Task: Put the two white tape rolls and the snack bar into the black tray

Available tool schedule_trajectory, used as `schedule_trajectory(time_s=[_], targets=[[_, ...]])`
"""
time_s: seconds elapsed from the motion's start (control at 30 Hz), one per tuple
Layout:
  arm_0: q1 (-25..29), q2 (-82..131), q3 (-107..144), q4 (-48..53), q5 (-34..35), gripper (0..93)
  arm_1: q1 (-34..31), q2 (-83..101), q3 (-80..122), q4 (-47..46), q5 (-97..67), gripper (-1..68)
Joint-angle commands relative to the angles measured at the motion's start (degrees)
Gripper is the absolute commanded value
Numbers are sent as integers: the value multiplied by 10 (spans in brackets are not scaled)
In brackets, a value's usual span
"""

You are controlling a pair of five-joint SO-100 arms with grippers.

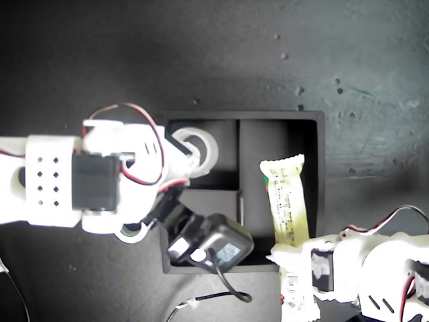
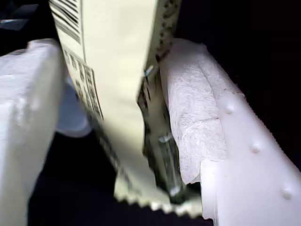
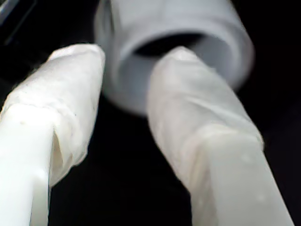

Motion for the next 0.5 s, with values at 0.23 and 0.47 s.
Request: schedule_trajectory(time_s=[0.23,0.47], targets=[[7,47,-110,133,-25,148,58,6,-182,240,-30,322],[18,159,-60,207,-105,105,157,183,-142,245,20,316]])
